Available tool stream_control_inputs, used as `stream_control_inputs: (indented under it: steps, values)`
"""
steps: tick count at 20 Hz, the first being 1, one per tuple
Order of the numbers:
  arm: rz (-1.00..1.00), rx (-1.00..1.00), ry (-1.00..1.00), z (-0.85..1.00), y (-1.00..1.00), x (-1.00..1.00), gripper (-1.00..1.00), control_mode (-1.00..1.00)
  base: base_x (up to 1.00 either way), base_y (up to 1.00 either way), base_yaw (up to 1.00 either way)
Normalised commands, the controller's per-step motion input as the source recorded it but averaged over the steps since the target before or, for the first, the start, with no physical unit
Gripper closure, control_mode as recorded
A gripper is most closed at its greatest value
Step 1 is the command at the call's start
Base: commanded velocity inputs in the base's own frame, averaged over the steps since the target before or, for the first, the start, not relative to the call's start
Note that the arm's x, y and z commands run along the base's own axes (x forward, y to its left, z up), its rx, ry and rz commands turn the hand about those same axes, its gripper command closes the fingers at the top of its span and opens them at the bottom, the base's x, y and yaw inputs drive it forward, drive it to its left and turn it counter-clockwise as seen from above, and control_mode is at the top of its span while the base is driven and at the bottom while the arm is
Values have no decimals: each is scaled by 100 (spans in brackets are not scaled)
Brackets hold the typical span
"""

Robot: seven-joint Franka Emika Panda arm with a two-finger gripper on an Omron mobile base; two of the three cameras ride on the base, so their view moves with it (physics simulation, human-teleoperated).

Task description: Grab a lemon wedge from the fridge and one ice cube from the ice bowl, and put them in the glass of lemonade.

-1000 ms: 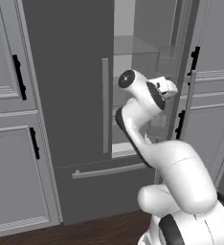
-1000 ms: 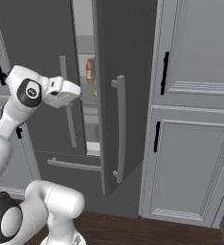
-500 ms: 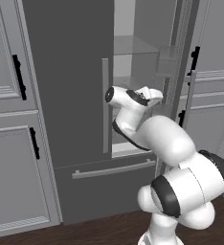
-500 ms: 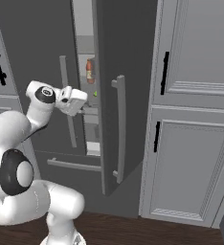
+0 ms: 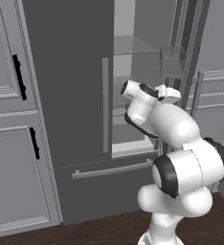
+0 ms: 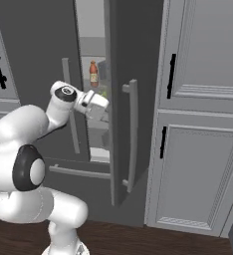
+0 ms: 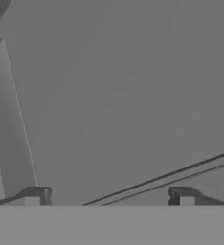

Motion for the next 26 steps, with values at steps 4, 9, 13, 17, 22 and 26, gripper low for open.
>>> stream_control_inputs:
  steps: [4,9,13,17,22,26]
  values:
    - [-21,0,-1,0,-100,-57,-100,-100,0,0,0]
    - [-17,4,-9,0,-100,-58,-100,-100,0,0,0]
    - [-9,5,-16,2,-95,-43,-100,-100,0,0,0]
    - [0,1,-12,23,-33,-13,-100,-100,0,0,0]
    - [0,0,-19,36,2,-33,-100,-100,0,0,0]
    - [0,0,-28,69,35,-67,-100,-100,0,0,0]
